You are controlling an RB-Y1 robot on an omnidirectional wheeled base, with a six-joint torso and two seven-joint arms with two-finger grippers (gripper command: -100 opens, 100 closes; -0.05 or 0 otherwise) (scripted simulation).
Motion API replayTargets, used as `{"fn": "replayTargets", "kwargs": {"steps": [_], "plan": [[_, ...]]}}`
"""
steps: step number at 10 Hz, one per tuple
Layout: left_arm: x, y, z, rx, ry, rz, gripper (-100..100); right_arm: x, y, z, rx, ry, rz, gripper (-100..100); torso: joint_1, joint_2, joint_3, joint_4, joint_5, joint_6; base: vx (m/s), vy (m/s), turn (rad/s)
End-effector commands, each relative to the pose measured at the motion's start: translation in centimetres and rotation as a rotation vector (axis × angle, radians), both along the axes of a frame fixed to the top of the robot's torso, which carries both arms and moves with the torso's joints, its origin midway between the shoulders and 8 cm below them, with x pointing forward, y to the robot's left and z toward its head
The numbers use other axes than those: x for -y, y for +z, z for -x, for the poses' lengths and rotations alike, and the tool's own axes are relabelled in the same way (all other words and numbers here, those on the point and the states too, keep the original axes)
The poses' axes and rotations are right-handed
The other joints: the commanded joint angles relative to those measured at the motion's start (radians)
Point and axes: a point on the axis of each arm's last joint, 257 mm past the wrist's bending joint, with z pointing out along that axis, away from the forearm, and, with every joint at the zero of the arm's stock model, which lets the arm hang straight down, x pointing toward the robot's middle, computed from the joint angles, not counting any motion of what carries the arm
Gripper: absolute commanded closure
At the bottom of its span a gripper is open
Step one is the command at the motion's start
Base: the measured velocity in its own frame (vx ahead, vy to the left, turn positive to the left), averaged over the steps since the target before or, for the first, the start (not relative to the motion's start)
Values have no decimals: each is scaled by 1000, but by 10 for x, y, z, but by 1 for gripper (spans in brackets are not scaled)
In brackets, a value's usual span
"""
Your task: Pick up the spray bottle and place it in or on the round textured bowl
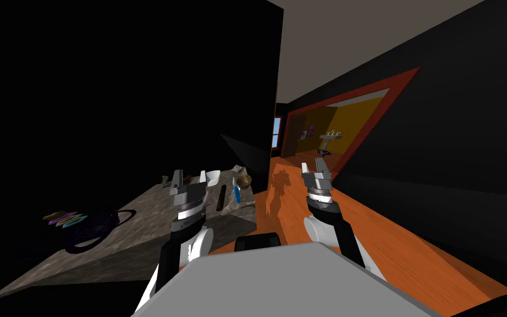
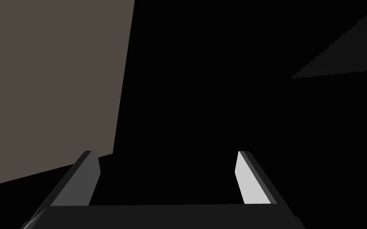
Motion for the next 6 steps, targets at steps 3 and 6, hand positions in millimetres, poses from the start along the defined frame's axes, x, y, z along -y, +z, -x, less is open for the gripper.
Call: {"fn": "replayTargets", "kwargs": {"steps": [3, 6], "plan": [[-8, 3, 5, 25, -43, 10, -100, 0, 0, 0, 0, 0, 0, 0, 0, 11, 6, 2, 0, 0, -167, 0, -221], [-18, 6, 9, 52, -59, 38, -100, 0, 0, 0, 0, 0, 0, 0, 3, 7, 4, 2, 1, 0, -97, 26, -193]]}}
